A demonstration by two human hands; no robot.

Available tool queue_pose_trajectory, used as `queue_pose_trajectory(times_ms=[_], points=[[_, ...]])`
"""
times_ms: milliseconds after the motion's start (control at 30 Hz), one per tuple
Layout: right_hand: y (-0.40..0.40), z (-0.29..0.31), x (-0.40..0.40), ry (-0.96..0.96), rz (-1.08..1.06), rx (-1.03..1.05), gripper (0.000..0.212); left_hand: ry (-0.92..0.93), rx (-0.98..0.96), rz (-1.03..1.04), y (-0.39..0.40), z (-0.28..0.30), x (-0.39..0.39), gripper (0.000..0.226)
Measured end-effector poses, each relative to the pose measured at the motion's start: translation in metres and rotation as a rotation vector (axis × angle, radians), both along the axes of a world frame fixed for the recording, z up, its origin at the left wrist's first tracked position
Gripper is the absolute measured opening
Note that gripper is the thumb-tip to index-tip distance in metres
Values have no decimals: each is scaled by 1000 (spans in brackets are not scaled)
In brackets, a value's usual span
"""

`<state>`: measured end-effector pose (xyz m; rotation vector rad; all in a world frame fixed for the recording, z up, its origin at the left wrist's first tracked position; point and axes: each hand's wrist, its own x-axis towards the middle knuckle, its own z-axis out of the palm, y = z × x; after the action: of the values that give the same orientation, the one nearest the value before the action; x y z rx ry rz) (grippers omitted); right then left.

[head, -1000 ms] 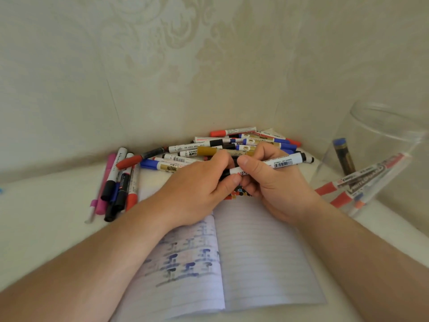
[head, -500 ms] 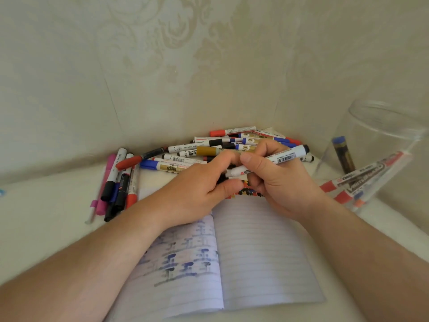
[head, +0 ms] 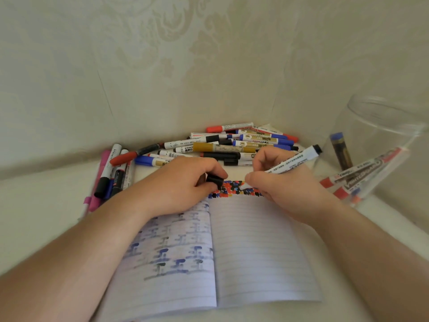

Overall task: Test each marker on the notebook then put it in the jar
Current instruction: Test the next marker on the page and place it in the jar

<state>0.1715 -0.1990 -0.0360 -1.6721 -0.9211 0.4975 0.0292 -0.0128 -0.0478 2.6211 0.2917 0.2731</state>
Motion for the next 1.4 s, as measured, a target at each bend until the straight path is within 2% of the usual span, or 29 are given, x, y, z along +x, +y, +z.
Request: queue_pose_trajectory(times_ms=[200,467,600,1400], points=[[7,-5,-7,-67,-98,-191,23,-21,-16,21,-3,2,1,25],[8,-5,-7,-22,-112,-235,20,-1,-135,3,-7,8,0,26],[9,-6,-8,-84,-111,-272,21,16,-144,-4,-10,11,-1,27],[9,-7,-12,-88,-113,-246,21,17,-170,6,-8,7,-2,28]])
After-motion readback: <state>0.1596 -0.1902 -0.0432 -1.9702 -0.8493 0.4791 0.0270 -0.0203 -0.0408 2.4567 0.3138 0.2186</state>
